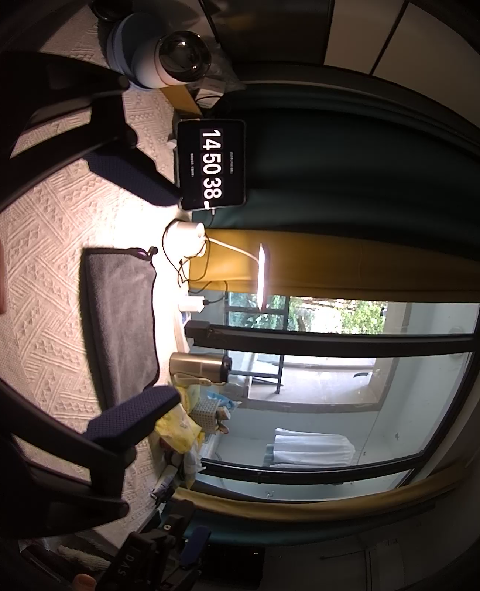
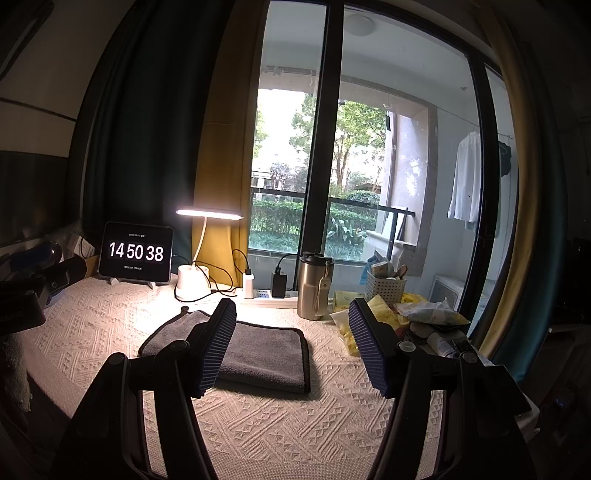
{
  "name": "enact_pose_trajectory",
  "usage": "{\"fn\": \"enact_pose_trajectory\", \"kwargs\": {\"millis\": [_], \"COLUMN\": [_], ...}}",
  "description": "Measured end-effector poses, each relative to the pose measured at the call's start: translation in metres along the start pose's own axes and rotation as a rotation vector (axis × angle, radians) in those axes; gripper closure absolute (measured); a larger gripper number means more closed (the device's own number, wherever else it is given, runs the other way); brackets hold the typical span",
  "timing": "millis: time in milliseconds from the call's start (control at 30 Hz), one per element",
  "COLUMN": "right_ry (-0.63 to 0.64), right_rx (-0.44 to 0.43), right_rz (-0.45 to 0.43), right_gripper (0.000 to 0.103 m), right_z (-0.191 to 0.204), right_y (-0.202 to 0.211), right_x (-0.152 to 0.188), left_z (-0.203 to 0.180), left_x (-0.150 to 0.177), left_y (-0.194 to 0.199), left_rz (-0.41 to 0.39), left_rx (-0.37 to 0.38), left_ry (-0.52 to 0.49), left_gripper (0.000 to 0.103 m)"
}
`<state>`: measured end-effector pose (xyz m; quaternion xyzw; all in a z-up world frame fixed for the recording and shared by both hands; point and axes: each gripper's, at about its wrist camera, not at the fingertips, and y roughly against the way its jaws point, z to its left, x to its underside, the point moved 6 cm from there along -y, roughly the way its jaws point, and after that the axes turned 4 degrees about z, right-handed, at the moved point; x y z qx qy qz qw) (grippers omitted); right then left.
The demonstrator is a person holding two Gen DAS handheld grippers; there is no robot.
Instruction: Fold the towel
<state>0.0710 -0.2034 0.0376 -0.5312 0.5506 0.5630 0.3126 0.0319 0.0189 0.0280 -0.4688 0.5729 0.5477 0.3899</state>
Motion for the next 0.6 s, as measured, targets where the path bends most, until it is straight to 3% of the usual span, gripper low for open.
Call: {"fn": "enact_pose_trajectory", "kwargs": {"millis": [600], "right_ry": [-0.019], "right_rx": [-0.017], "right_rz": [0.025], "right_gripper": [0.036], "right_z": [0.002], "right_y": [-0.011], "right_x": [0.008], "left_z": [-0.006], "left_x": [0.021], "left_y": [-0.011], "left_rz": [0.044], "left_rx": [0.010], "left_ry": [0.001], "left_gripper": [0.004]}}
